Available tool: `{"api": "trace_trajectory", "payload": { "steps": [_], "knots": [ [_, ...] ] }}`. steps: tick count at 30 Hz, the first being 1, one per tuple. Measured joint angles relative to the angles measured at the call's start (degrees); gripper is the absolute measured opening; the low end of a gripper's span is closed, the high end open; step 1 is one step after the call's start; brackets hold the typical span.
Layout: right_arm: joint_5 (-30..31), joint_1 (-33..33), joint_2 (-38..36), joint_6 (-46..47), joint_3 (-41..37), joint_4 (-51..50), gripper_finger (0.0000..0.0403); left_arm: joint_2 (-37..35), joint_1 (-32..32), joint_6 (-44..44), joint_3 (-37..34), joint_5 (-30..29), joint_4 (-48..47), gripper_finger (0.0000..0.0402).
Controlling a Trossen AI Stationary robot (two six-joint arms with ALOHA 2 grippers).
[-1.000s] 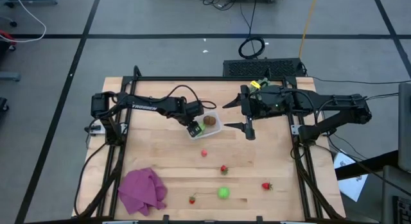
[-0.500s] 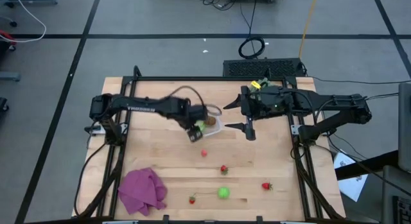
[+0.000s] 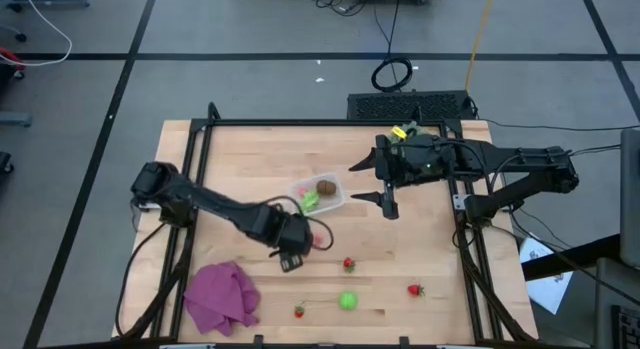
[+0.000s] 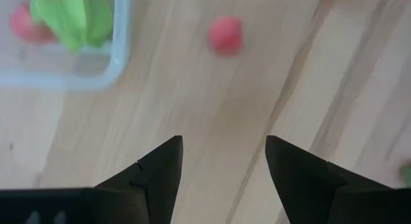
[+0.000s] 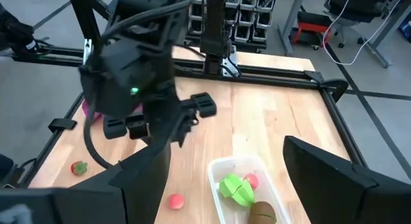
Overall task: Pick and placing Produce into tupperware
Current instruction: Put the pink peach into the transparent container
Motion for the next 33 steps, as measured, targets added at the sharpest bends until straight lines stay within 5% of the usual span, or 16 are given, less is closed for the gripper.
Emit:
{"api": "trace_trajectory", "payload": {
  "steps": [7,12,25,33],
  "knots": [
    [-0.3,0.5,2.2,4.5,-0.6,1.1,0.0293,-0.8,-2.4,-7.3,-5.8,-6.6,-5.9,0.0228],
    [-0.3,2.4,4.9,2.5,-7.0,11.1,0.0293,-4.8,-1.4,-9.2,-11.8,-8.0,-6.2,0.0228],
    [-0.2,3.3,5.2,-3.2,-25.5,43.4,0.0293,-30.8,0.9,-14.0,-27.0,-12.4,-8.2,0.0228],
    [2.0,3.4,5.3,-12.7,-24.3,45.4,0.0293,-43.0,1.2,-14.6,-29.1,-14.4,-13.8,0.0228]
  ]
}}
